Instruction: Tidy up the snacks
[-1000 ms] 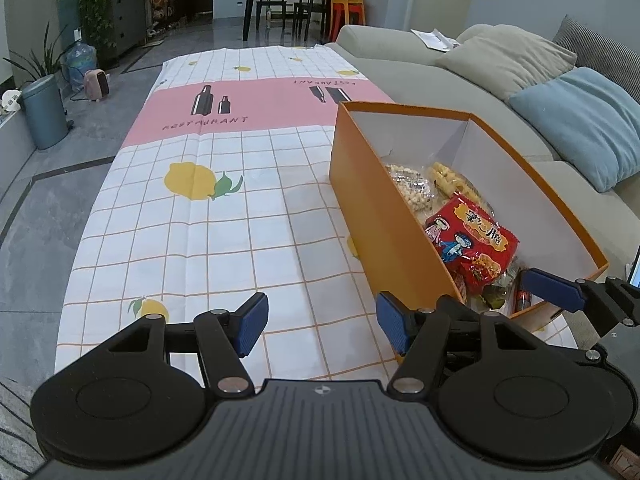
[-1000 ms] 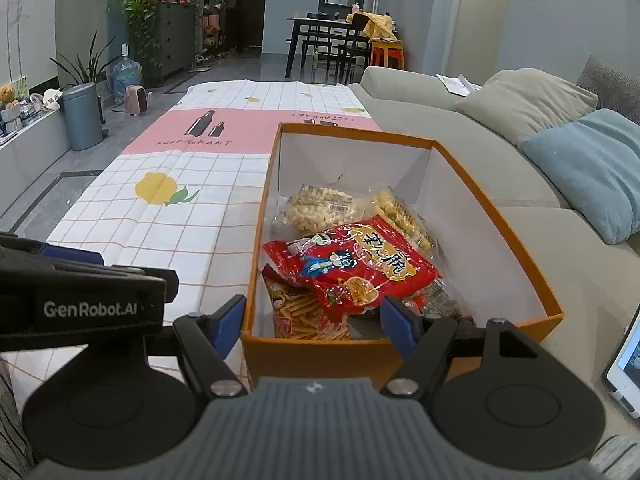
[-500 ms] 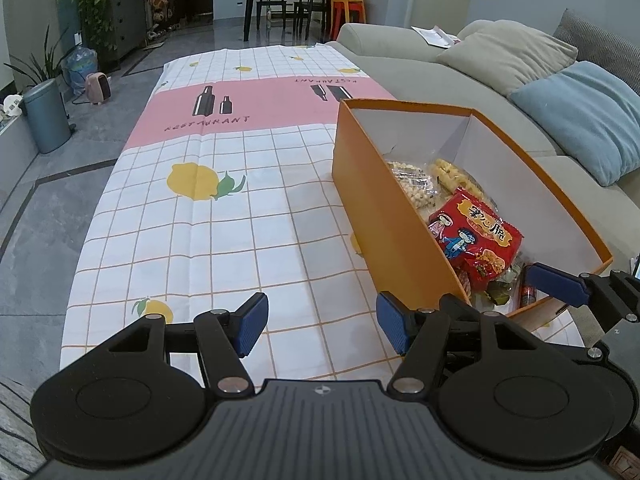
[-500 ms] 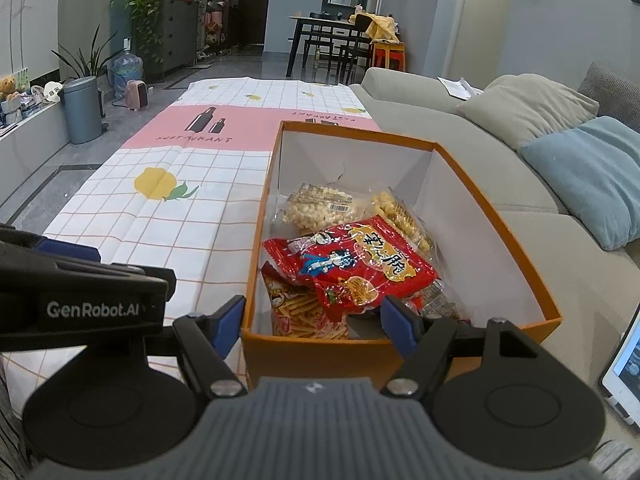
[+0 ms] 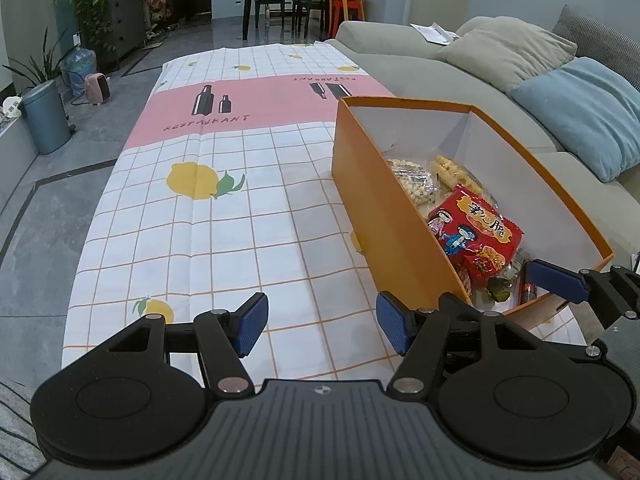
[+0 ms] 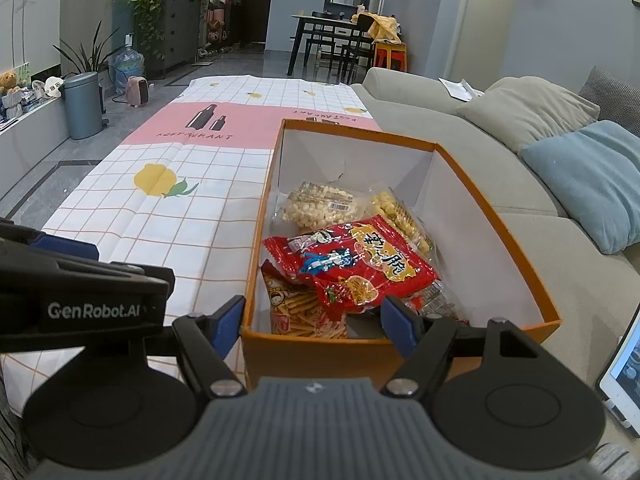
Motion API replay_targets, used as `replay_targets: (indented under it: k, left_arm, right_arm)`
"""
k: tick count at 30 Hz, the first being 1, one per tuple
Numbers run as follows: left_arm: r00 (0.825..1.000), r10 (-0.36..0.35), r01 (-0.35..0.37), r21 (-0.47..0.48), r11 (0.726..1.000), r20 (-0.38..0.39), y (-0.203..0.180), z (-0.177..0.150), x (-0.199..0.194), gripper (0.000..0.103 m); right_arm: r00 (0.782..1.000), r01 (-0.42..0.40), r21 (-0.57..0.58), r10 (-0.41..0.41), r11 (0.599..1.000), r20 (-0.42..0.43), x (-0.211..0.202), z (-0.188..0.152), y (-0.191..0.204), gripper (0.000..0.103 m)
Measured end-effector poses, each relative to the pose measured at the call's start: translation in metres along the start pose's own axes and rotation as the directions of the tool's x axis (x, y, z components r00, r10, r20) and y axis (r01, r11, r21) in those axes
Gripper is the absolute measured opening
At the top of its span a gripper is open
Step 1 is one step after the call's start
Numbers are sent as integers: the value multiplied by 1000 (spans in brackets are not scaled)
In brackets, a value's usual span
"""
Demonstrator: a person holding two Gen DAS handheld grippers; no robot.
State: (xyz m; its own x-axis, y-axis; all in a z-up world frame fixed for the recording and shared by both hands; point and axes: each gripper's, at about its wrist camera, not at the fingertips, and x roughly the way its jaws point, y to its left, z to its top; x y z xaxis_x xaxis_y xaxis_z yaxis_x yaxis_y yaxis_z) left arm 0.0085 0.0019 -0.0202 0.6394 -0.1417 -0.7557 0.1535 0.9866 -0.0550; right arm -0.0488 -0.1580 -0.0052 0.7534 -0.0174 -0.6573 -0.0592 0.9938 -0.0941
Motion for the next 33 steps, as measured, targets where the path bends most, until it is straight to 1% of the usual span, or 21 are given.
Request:
replay_targets:
  k: [3, 5, 9, 15, 33]
  left_arm:
    - [1000, -3, 3, 5, 1000, -2, -1, 0, 0, 73]
    - [1000, -18, 18, 7, 1000, -5, -2, 1, 0, 73]
    - [1000, -22, 22, 30, 999, 9, -7, 1, -3, 74]
    - [1000, -23, 23, 30, 999, 3, -7, 1, -1, 79]
    - [1000, -25, 25, 26, 999, -7, -5, 0, -1, 80]
  right_arm:
    - [1000, 0, -2, 0, 1000, 0, 0, 0, 0, 72]
    - [1000, 2, -5, -2, 1000, 0, 0, 0, 0, 72]
    - [1000, 1, -7, -1, 1000, -2, 0, 0, 0, 72]
    - [1000, 3, -15, -3, 1000, -2, 1, 0, 0, 72]
    - [1000, 10, -27, -10, 1000, -2, 0, -1, 2, 72]
